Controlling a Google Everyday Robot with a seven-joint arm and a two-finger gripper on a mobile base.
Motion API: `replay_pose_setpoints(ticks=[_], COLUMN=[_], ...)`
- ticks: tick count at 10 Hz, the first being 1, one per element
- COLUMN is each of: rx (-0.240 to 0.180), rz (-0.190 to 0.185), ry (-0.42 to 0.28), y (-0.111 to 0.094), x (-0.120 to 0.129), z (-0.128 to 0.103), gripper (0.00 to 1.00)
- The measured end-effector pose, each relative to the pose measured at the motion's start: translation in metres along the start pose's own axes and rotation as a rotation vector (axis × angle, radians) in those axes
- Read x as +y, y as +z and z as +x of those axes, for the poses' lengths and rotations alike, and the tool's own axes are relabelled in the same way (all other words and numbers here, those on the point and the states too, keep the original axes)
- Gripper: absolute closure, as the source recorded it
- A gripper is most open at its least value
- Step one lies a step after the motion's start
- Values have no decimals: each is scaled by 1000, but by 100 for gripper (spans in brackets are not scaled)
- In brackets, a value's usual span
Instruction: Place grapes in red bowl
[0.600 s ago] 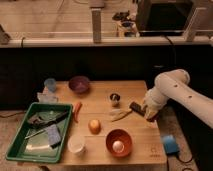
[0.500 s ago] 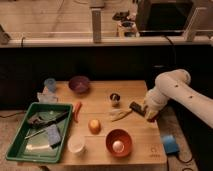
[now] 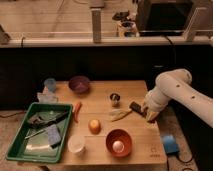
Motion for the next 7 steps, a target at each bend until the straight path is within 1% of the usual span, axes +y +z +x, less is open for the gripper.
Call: replay_pose_setpoints(ticks=[3,5,7], rx=[-8,-12,-20], rz=[-27,-38,-49], ry=[-62,-89,-133], y=[-1,-1,2], x=[10,16,21], z=[-17,-26,-43], gripper=[100,100,100])
